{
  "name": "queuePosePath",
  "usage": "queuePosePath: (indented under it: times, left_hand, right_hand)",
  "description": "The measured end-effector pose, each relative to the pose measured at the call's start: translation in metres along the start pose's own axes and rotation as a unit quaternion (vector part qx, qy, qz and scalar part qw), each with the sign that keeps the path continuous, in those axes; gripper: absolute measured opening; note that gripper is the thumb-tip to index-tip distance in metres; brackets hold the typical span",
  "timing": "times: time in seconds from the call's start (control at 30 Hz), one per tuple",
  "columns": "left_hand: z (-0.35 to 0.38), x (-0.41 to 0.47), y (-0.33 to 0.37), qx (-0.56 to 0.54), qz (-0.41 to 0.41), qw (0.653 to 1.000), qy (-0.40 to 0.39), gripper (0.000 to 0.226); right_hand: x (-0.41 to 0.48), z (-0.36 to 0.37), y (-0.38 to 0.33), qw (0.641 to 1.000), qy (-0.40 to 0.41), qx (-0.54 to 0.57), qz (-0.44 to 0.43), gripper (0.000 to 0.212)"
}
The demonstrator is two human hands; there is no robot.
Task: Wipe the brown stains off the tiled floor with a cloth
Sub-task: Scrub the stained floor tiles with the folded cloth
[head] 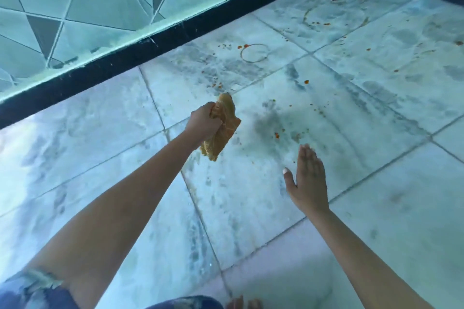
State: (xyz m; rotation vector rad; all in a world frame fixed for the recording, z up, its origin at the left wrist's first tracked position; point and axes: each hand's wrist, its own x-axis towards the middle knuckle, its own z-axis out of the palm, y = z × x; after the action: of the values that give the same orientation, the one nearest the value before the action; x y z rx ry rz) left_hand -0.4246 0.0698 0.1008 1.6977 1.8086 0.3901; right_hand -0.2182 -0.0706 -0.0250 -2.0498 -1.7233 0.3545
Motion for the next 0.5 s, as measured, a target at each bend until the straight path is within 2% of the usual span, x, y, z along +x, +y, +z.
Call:
queuePosePath:
  times: [0.07, 0.13, 0.2, 0.33, 0.4, 0.5]
  left_hand:
    - [0.006, 0.000, -0.015, 0.135, -0.023, 0.990, 0.045, 0.029]
    - [0.016, 0.003, -0.031, 0.214, -0.032, 0.975, 0.055, 0.028]
    - [0.033, 0.005, -0.049, 0.224, -0.030, 0.974, 0.022, 0.030]
    - [0.080, 0.004, -0.074, 0.208, 0.011, 0.971, -0.118, 0.042]
    - [0.094, 0.002, -0.081, 0.232, 0.026, 0.967, -0.104, 0.048]
    - [0.097, 0.005, -0.104, 0.233, 0.037, 0.972, -0.022, 0.060]
  right_hand:
    - [0.002, 0.007, -0.001, 1.000, -0.022, -0.012, -0.002, 0.074]
    - [0.004, 0.013, 0.002, 0.999, -0.038, -0.032, -0.009, 0.073]
    - [0.004, 0.016, 0.010, 0.998, -0.044, -0.049, -0.003, 0.076]
    - [0.004, 0.021, 0.025, 0.995, -0.070, -0.057, 0.046, 0.078]
    - [0.004, 0.025, 0.032, 0.994, -0.065, -0.067, 0.053, 0.078]
    - [0.003, 0.033, 0.039, 0.993, -0.057, -0.084, 0.053, 0.077]
